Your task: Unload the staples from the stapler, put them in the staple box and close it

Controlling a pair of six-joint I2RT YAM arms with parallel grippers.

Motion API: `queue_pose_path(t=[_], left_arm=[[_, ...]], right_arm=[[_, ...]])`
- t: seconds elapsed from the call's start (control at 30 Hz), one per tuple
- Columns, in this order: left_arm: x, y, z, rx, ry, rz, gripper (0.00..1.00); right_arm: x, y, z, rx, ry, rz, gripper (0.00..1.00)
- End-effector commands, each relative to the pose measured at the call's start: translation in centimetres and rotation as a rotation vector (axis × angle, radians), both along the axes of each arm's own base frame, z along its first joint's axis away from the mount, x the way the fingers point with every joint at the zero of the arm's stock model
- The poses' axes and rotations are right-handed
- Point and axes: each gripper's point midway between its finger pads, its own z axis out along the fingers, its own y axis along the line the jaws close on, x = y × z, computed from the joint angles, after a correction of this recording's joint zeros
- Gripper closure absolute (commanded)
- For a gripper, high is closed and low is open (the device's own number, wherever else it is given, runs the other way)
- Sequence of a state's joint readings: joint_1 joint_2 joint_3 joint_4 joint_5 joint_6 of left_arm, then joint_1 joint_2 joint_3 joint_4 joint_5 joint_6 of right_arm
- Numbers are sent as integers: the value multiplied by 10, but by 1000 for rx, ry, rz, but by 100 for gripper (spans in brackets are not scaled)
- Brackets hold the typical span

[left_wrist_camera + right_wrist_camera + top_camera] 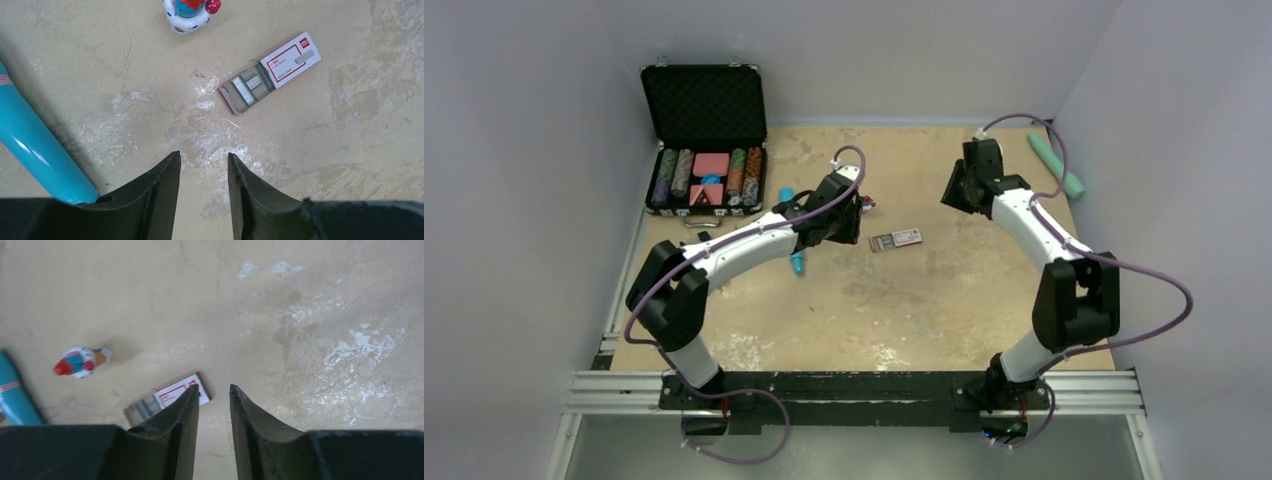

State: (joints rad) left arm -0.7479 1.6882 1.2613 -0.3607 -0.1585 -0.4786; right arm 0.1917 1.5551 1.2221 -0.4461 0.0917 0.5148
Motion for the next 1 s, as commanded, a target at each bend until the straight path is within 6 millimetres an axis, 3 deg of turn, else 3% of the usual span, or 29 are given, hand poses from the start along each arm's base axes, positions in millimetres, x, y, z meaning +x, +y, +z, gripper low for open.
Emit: queue_pose_path(t=[0.0, 0.07, 0.27, 0.37, 0.6, 0.97], left_arm=[[4, 1, -4, -28, -11, 0, 58], [3, 0, -11, -32, -10, -6, 61], [3, -10, -29, -48, 21, -28, 77], [1, -17, -36, -79, 37, -47, 100], [3, -22, -47, -85, 58, -48, 100], [13, -31, -69, -47, 109, -30, 100]], right_arm=[[1, -21, -31, -138, 72, -37, 76], [-1, -19, -46, -153, 106, -27, 90], [-5, 5, -80, -143, 159, 64, 100], [-4, 17, -96, -136, 190, 115, 100], [1, 28, -113, -135, 207, 136, 100], [2, 38, -123, -128, 215, 172, 100]])
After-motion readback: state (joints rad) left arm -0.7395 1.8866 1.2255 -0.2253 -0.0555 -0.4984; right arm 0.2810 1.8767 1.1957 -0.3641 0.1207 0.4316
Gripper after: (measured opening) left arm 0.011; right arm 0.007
